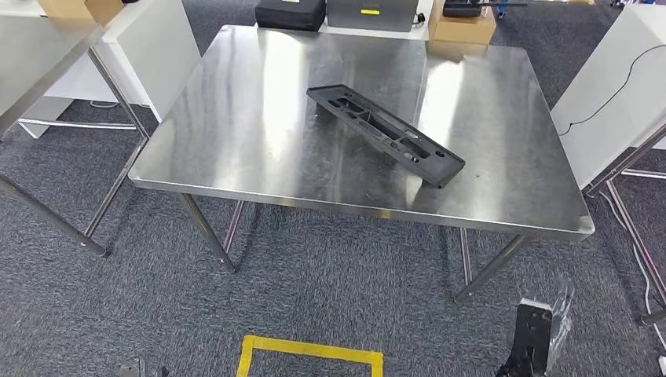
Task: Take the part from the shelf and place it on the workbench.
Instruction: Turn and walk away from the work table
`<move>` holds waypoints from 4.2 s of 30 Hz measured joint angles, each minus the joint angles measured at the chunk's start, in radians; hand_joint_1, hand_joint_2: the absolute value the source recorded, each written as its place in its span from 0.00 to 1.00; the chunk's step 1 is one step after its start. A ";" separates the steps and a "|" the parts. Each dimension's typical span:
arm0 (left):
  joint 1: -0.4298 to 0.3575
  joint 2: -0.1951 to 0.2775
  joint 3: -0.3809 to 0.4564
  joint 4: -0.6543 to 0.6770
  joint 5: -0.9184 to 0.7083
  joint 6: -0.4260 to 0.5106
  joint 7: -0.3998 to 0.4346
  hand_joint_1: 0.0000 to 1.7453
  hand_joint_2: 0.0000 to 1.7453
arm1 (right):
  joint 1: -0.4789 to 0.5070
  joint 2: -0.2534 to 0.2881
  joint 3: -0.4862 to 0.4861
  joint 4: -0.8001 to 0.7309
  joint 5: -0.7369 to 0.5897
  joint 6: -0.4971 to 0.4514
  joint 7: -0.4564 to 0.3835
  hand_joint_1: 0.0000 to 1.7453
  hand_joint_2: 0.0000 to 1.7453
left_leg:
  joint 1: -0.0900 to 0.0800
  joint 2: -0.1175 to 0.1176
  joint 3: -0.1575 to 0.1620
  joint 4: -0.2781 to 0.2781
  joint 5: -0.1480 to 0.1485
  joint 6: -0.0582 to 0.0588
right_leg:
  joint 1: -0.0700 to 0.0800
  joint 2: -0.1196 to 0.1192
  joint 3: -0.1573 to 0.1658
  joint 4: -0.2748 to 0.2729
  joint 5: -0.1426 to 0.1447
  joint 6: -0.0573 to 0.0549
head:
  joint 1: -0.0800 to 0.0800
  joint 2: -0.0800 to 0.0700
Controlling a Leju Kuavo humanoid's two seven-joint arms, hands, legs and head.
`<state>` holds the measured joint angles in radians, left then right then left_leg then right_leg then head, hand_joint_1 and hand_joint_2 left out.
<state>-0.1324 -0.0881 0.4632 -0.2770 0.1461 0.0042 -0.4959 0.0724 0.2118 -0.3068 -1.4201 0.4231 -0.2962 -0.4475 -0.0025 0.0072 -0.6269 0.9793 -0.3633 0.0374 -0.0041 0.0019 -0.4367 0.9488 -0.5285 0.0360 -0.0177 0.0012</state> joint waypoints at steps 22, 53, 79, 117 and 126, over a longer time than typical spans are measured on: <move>0.007 -0.002 0.067 -0.005 -0.020 0.037 0.007 0.00 0.00 | -0.215 -0.075 -0.108 0.720 -0.104 0.000 -0.008 0.00 0.00 | 0.003 -0.004 0.059 -0.004 -0.068 0.037 | -0.009 -0.003 -0.241 0.283 -0.046 -0.007 | -0.001 0.000; 0.014 -0.009 0.099 0.011 -0.052 0.108 0.046 0.00 0.00 | -0.164 -0.142 -0.332 1.174 -0.256 -0.001 0.319 0.00 0.00 | 0.008 -0.008 0.042 0.018 -0.080 0.023 | -0.018 -0.007 -0.237 0.312 -0.072 0.002 | -0.008 0.000; 0.007 -0.004 0.115 0.012 -0.062 0.103 0.034 0.00 0.00 | -0.181 -0.168 -0.343 1.184 -0.224 -0.031 0.283 0.00 0.00 | 0.010 -0.006 0.136 0.010 -0.153 0.000 | -0.010 -0.015 -0.180 0.061 0.113 0.007 | -0.020 0.000; -0.023 -0.023 0.114 0.002 -0.106 0.126 0.051 0.00 0.00 | -0.163 -0.178 -0.385 1.189 -0.226 -0.055 0.269 0.00 0.00 | 0.010 -0.042 0.057 0.008 -0.080 0.016 | -0.003 -0.002 -0.174 0.255 -0.052 -0.002 | -0.005 0.000; -0.023 -0.025 0.115 0.002 -0.106 0.133 0.051 0.00 0.00 | -0.174 -0.176 -0.388 1.189 -0.218 -0.055 0.272 0.00 0.00 | 0.007 -0.057 0.012 0.067 -0.102 -0.027 | -0.006 0.004 -0.042 0.003 0.036 -0.043 | -0.009 0.000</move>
<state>-0.1552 -0.1128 0.5779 -0.2747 0.0403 0.1370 -0.4451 -0.1013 0.0362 -0.6947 -0.2308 0.2056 -0.3513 -0.1758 0.0041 -0.0496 -0.6148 1.0461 -0.4651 0.0105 -0.0098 0.0061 -0.4791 0.9518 -0.4928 -0.0068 -0.0266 0.0011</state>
